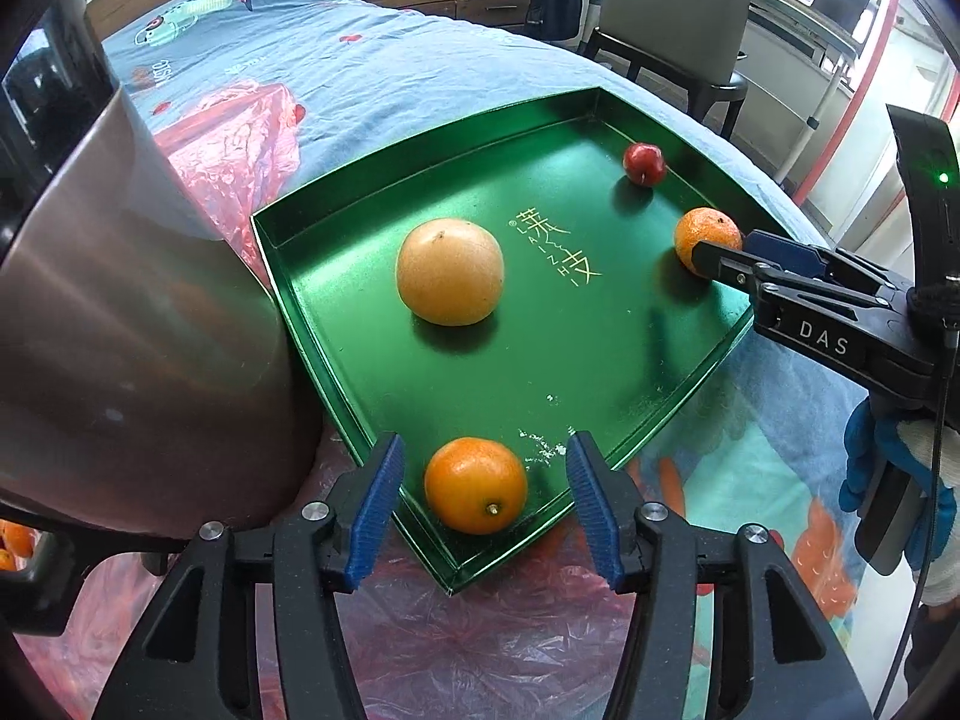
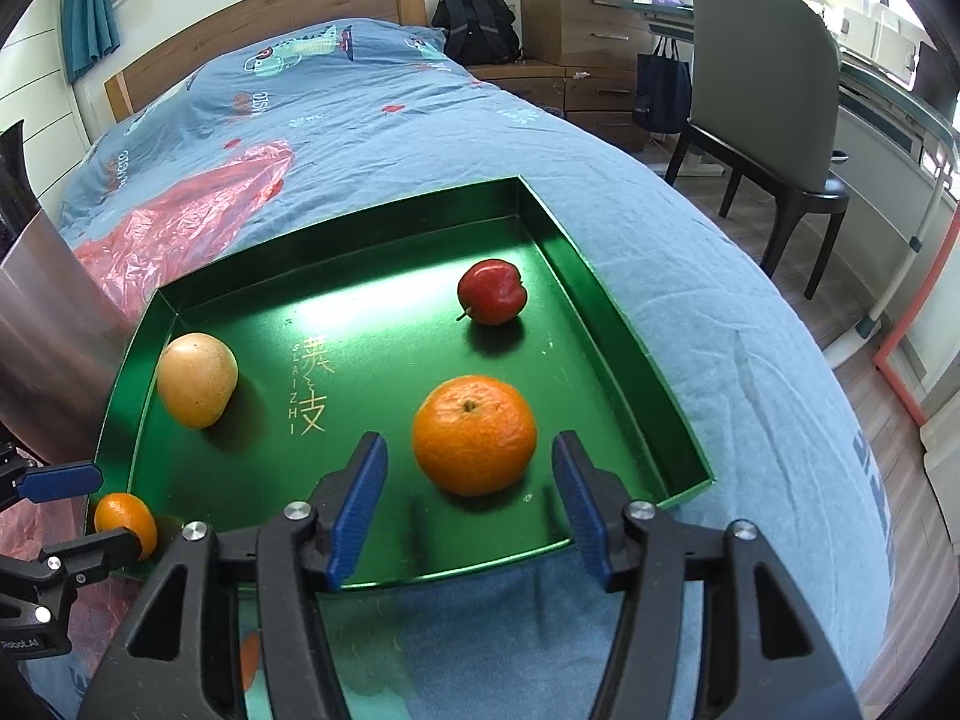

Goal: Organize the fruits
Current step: 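Open the right tool to drop the tangerine while the left tool releases the orange in the tray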

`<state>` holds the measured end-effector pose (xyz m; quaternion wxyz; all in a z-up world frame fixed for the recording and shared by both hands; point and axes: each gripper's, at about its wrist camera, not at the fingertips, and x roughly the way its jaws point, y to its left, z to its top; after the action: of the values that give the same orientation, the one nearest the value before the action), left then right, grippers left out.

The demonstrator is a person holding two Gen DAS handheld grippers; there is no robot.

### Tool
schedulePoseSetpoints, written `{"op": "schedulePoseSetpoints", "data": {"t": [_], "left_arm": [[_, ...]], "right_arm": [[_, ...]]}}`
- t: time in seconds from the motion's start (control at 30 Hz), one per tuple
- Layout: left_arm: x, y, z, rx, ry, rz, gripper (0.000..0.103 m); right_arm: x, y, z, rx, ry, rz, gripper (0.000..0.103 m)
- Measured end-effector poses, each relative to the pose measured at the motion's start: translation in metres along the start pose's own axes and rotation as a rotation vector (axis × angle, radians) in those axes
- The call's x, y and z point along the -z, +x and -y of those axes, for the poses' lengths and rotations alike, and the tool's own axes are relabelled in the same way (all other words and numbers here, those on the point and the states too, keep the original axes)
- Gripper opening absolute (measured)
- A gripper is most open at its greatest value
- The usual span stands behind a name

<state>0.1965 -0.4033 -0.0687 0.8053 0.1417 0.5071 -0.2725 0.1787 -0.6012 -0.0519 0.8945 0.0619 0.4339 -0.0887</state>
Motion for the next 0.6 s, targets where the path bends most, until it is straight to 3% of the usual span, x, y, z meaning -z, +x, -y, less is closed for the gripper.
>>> {"op": "schedulePoseSetpoints", "data": {"t": [0.2, 0.4, 0.6], "left_arm": [[0.012, -0.033, 0.007, 0.016, 0.031, 0.077, 0.05], [0.032, -0.071, 0.008, 0.026, 0.059, 0.141, 0.05], [0.054, -0.105, -0.006, 0.056, 0.014, 0.167, 0.05]], "right_arm": [[0.007, -0.031, -0.003, 0.004, 0.017, 0.038, 0.056], [0.017, -0.07, -0.018, -0.011, -0.006, 0.08, 0.067], [0.03, -0.107, -0.041, -0.028, -0.038, 0.115, 0.067]]}}
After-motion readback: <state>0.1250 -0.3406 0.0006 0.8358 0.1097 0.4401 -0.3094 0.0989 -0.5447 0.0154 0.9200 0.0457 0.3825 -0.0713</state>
